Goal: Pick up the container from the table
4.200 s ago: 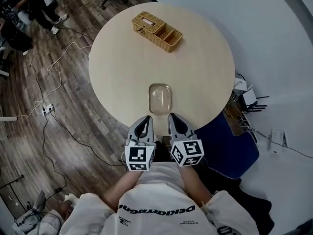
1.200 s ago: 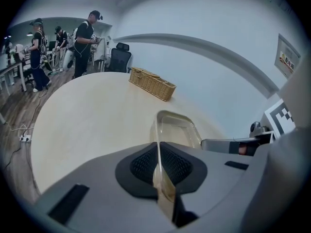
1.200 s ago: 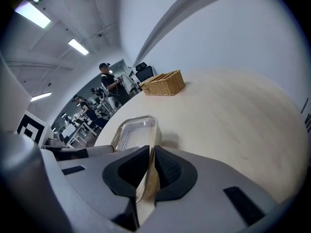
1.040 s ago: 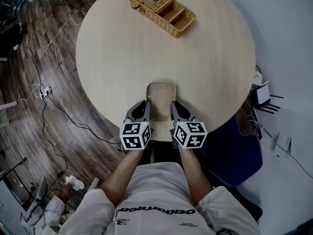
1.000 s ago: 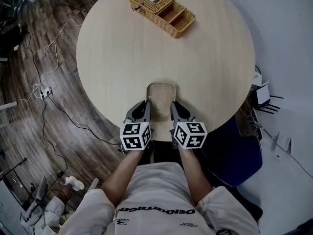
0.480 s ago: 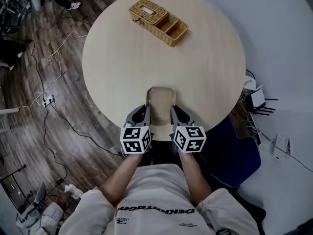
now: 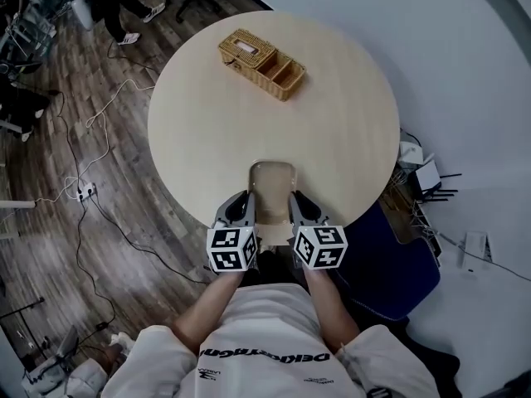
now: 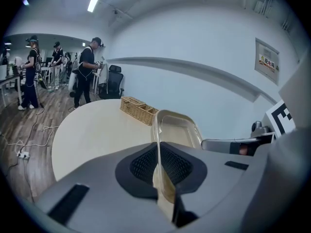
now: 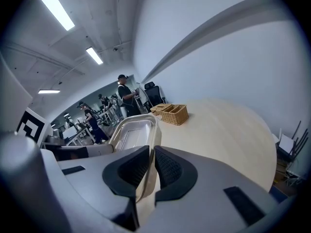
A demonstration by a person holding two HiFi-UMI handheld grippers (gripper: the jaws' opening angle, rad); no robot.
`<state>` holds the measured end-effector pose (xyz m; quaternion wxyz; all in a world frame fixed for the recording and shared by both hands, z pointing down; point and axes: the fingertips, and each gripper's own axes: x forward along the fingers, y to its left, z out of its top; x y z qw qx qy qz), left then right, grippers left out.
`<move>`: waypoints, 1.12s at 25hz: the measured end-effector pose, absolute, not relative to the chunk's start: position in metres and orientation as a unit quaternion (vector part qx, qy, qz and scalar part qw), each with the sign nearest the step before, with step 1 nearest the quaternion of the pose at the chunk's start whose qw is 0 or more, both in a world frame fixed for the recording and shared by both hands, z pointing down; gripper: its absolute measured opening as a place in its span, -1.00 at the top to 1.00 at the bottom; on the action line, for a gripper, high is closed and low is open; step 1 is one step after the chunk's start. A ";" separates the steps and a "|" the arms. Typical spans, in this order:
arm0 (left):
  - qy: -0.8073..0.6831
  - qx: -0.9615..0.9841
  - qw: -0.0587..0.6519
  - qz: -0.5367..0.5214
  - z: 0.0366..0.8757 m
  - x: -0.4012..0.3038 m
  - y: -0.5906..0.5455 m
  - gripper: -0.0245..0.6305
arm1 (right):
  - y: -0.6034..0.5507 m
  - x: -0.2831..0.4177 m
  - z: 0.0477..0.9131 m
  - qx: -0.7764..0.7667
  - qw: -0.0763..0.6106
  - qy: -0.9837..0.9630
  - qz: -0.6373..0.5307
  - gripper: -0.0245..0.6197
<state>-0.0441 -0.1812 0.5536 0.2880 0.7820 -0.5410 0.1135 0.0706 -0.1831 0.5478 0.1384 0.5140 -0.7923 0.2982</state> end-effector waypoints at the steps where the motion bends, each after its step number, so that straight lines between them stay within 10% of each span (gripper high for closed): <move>1: -0.541 0.784 0.284 0.113 0.549 -0.043 -0.179 0.82 | -0.181 0.071 0.544 0.516 0.136 -0.793 0.296 0.72; 28: -0.553 0.810 0.189 0.051 0.434 -0.041 -0.147 0.82 | -0.152 0.074 0.430 0.528 0.078 -0.824 0.191 0.72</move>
